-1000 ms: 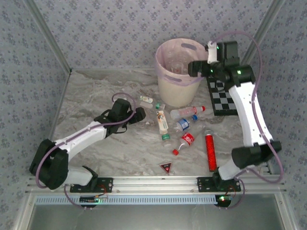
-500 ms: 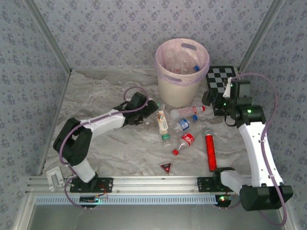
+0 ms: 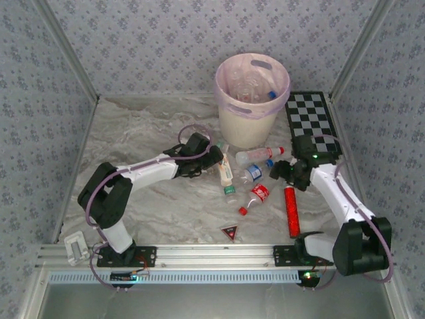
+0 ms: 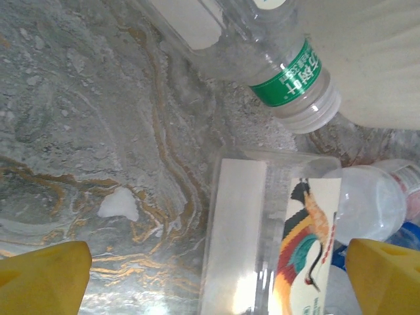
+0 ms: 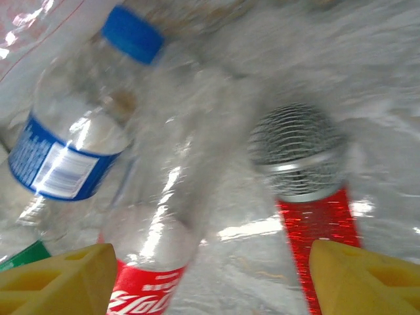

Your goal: Put the plastic bottles in the bin

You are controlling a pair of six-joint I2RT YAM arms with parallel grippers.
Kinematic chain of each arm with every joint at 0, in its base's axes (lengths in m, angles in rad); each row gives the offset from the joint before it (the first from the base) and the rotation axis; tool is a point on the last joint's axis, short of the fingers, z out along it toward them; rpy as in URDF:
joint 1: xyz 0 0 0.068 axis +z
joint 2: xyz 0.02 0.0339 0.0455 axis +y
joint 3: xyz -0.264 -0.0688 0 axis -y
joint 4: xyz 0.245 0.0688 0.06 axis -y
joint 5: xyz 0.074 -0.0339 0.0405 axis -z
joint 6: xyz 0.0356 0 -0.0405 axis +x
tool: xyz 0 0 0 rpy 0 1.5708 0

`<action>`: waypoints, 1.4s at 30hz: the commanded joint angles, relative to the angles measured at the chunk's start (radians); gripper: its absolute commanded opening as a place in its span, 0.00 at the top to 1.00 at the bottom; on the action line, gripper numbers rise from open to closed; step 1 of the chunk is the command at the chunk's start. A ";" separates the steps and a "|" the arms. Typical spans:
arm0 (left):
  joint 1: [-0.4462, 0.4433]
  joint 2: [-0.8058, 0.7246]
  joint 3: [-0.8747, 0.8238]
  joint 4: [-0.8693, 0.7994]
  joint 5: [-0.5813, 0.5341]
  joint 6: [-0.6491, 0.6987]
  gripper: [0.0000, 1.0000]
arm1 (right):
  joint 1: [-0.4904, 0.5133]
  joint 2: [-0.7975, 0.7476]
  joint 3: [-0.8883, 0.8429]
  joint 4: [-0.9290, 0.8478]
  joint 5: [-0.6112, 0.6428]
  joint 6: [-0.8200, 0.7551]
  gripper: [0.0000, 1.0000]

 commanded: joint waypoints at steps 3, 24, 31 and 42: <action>-0.001 -0.072 -0.071 0.009 0.006 0.105 0.01 | 0.066 0.053 -0.030 0.055 -0.003 0.092 0.27; -0.001 -0.401 -0.202 0.035 -0.030 0.348 0.01 | 0.169 0.166 0.013 0.159 0.022 0.132 0.47; -0.001 -0.490 -0.206 0.017 -0.039 0.408 0.01 | 0.192 0.026 0.087 0.049 0.049 0.131 0.57; -0.003 -0.569 -0.253 0.153 0.358 0.622 0.04 | 0.338 -0.077 0.245 0.246 -0.097 -0.007 0.63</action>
